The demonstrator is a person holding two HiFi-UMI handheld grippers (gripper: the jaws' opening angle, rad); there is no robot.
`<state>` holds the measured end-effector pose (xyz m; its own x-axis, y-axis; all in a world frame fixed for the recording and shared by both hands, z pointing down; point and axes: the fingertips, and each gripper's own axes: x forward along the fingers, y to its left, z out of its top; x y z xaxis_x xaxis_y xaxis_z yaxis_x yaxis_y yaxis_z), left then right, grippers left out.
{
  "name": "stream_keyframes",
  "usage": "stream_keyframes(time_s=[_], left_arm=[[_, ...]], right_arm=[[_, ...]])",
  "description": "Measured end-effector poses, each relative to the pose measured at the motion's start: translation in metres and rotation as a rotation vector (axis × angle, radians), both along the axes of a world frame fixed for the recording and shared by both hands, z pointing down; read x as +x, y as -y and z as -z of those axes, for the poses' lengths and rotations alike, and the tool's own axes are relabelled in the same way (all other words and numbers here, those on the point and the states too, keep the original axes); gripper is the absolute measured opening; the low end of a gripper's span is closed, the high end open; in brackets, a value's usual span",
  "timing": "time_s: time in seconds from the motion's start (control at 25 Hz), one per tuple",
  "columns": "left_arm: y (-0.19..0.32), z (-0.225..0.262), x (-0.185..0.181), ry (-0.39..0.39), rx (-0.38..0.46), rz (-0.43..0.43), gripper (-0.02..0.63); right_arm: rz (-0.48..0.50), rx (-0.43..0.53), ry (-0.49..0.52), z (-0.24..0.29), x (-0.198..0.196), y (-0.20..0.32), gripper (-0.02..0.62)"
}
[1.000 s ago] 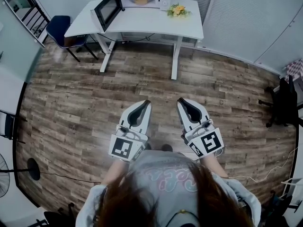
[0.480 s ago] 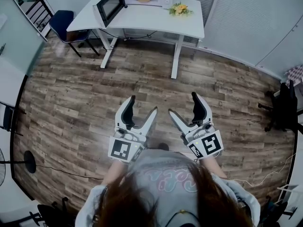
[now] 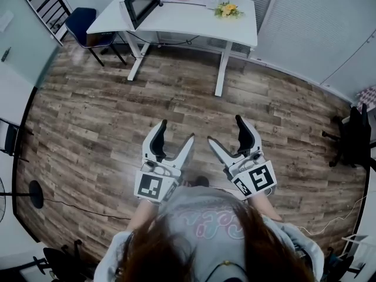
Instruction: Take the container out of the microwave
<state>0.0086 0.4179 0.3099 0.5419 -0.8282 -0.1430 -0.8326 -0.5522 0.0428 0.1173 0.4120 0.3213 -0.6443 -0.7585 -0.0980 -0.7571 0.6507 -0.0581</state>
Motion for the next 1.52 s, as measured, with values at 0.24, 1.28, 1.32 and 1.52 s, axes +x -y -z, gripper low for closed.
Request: stream_keyframes(time_s=[0.24,1.28,1.32,1.52], left_arm=[[0.0,0.006,-0.001,-0.007,0.011,0.0,0.298],[0.101,-0.008,-0.006,-0.003,-0.053,-0.048,0.298],[0.111,-0.005,-0.004,-0.006,-0.04,-0.06,0.298],[0.161,0.003,-0.008,0.019,-0.022,-0.081,0.298]], right_arm=[[0.021,0.0,0.0,0.003,-0.001,-0.003,0.39],[0.028,-0.051,-0.01,-0.012,-0.015,0.09,0.388],[0.016,-0.05,-0.006,-0.011,-0.014,0.1,0.388],[-0.005,-0.057,-0.004,-0.011,-0.02,0.147,0.388]])
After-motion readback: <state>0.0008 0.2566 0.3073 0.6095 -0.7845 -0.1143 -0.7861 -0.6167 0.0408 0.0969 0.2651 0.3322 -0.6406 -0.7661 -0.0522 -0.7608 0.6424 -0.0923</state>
